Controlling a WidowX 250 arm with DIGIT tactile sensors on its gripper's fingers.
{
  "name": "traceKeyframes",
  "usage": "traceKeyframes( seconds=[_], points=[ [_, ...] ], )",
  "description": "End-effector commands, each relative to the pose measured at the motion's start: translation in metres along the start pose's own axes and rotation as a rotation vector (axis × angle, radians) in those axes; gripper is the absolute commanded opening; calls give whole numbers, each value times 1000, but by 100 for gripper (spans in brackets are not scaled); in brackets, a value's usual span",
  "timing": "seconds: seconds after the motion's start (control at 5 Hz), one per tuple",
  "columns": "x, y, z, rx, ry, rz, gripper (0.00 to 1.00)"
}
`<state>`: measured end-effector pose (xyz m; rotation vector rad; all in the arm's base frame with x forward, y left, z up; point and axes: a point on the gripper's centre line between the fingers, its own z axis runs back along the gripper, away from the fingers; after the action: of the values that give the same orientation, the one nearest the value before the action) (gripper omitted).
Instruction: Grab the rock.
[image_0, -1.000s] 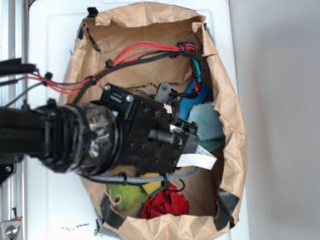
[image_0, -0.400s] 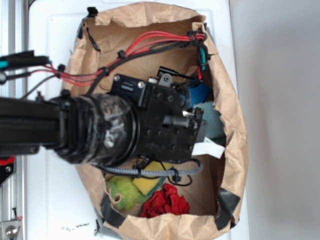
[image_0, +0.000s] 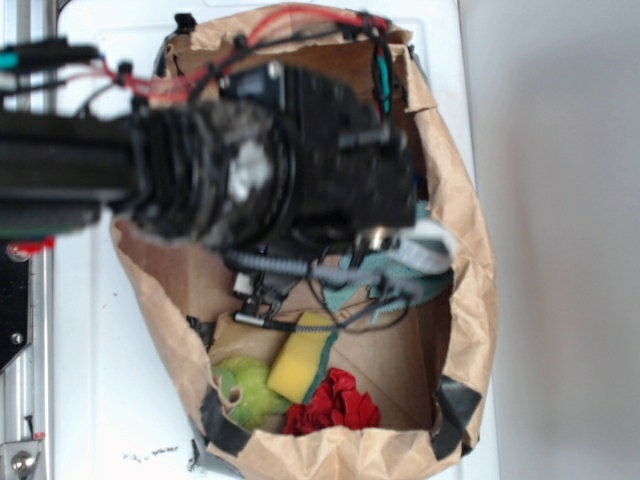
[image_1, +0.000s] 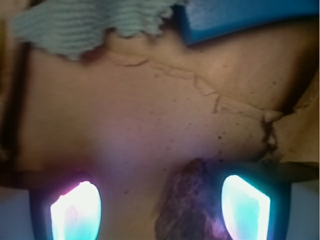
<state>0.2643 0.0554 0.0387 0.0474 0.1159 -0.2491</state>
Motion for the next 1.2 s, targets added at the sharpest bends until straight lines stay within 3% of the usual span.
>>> traceKeyframes(
  seconds=[0.0, 0.6, 1.0],
  points=[
    [-11, 16, 62, -95, -158, 18, 100],
    [-24, 22, 48, -130, -399, 46, 100],
    [-18, 20, 49, -114, -414, 56, 100]
  ],
)
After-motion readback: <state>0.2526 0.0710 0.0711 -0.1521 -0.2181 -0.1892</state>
